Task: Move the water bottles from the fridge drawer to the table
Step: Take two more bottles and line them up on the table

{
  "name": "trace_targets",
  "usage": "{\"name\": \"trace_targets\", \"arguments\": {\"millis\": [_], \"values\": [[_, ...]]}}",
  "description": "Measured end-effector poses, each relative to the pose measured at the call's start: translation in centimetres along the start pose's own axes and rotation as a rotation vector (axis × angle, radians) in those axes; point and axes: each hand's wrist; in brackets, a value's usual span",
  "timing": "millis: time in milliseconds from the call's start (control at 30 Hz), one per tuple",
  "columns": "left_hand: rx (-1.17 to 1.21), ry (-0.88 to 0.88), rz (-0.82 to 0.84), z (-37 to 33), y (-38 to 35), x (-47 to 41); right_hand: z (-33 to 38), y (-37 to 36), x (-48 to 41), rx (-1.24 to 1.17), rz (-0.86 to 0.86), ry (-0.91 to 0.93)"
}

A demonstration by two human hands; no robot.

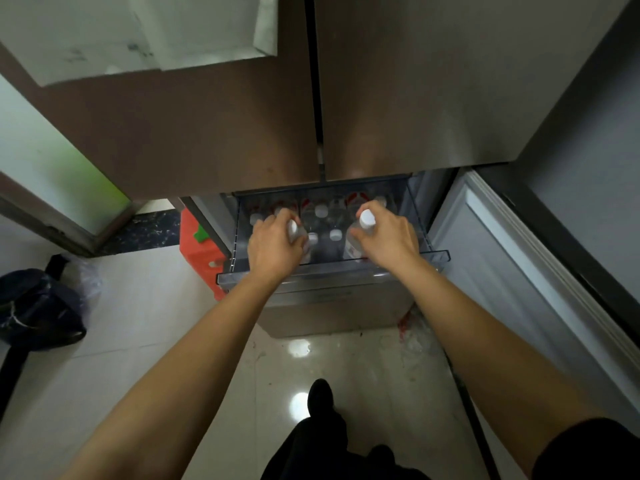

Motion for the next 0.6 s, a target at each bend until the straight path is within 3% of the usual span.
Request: {"name": "trace_targets", "arguments": {"millis": [133,333,500,600], "values": [[0.028,0.044,0.061,1.5,-0.9,0.0,-0.9,-1.1,-0.1,-0.096,-0.019,-0.116],[0.159,0.213,0.07,3.5,-2.2,0.2,-0.1,-2.5,-0.2,0.135,-0.016,-0.154],[0.037,0.276,0.079,4.1,-4.1,1.4,-1.3,-4.8,-0.3,0.148,-0.008,-0.295],[0.086,0.325,0.051,3.9,-4.8,1.0,-1.9,-5.9,0.1,0.087,-0.039,-0.343]]}}
Point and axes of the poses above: each hand's wrist, its own x-axis away from the middle knuckle, its own y-axis out of the back of the hand, z = x × y, and after that the axes turned 8 degrees about y, right-handed
